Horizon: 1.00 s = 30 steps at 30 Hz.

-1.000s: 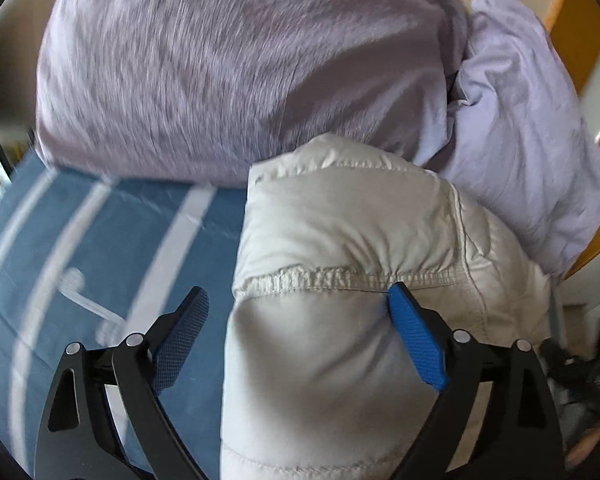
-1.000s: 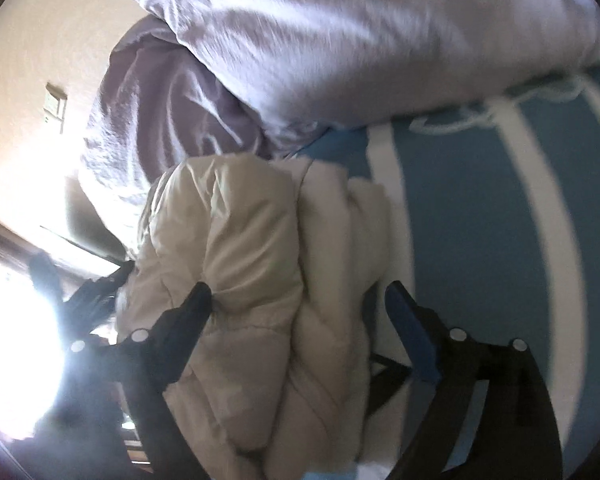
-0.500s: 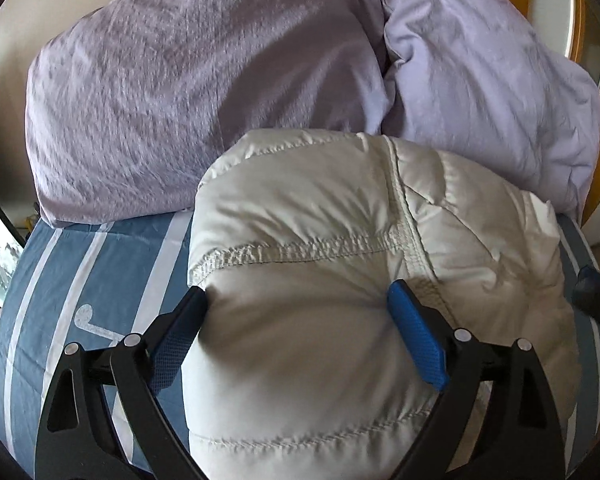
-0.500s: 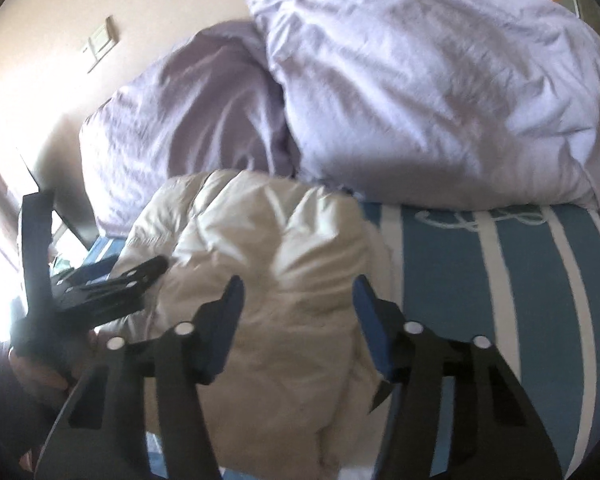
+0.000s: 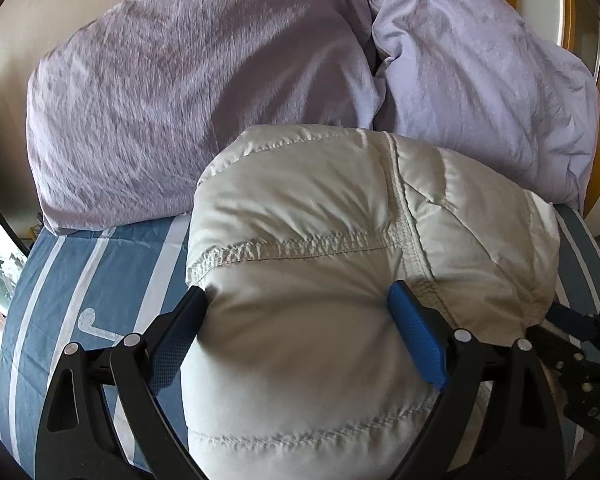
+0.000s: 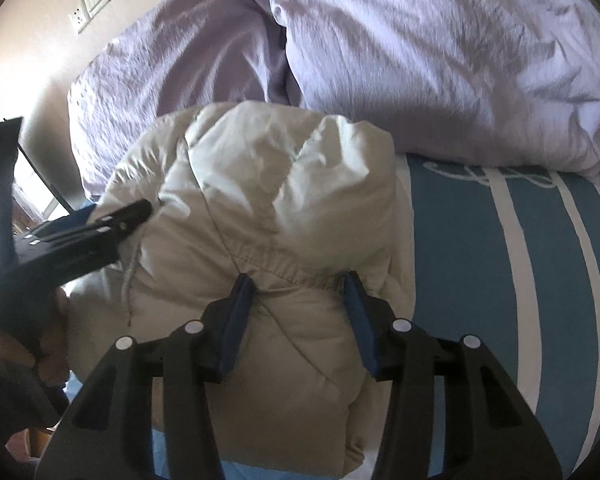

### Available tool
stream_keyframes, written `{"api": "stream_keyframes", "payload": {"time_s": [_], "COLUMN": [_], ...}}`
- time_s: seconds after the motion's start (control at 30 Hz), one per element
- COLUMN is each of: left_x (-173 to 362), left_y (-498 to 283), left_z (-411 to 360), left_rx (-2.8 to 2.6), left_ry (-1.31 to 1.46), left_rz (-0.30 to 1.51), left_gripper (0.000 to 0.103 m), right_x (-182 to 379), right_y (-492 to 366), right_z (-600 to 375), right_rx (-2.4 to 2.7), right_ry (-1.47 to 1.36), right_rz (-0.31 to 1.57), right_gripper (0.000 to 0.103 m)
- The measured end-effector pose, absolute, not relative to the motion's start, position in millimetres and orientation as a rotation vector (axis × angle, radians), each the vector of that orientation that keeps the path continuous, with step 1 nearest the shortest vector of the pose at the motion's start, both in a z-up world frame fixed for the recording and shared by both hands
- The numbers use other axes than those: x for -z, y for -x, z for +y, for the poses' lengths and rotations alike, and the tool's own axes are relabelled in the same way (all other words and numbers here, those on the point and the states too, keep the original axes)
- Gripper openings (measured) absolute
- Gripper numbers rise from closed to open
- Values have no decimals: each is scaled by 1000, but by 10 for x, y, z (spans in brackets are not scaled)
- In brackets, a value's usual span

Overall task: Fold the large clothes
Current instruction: 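Lower the bundle onto the bed and open both grippers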

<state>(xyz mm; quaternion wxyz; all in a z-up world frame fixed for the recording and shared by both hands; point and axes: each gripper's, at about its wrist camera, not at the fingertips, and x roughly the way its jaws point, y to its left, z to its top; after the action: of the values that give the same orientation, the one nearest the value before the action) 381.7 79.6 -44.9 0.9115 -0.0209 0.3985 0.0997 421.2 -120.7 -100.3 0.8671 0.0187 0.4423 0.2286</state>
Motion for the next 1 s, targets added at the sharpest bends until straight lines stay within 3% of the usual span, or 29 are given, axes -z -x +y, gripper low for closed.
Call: {"api": "stream_keyframes", "payload": {"time_s": [0.27,0.33,0.37,0.5,0.6,1.0], "left_x": [342,305,281,218,207,99], "left_y": [-3556,-3465,-3397,-3073,-2820,-1881], "left_z": [757,772,779,816,826,805], "left_rx": [-191,-190,-187,-177,-165,-158], "left_ry": [57,63,70,113,146,227], "left_rz": [802,798,797,793,799,780], "left_gripper": [96,97,97,98,98,98], "right_x": [1040,975,935,797,703,510], "right_y": [-4147,-4071,-4010,-3729,-3449,-2472], "right_z": [-1232,-1233,-1245,-1320,-1357,-1395], "right_rx": [-424,-388,-363,-333,-330,-328], "right_ry": [-72,-53,-44,-31,-2,58], "right_rz": [943,935,931,906,899,957], "right_gripper": [51,64,77,96,101,101]}}
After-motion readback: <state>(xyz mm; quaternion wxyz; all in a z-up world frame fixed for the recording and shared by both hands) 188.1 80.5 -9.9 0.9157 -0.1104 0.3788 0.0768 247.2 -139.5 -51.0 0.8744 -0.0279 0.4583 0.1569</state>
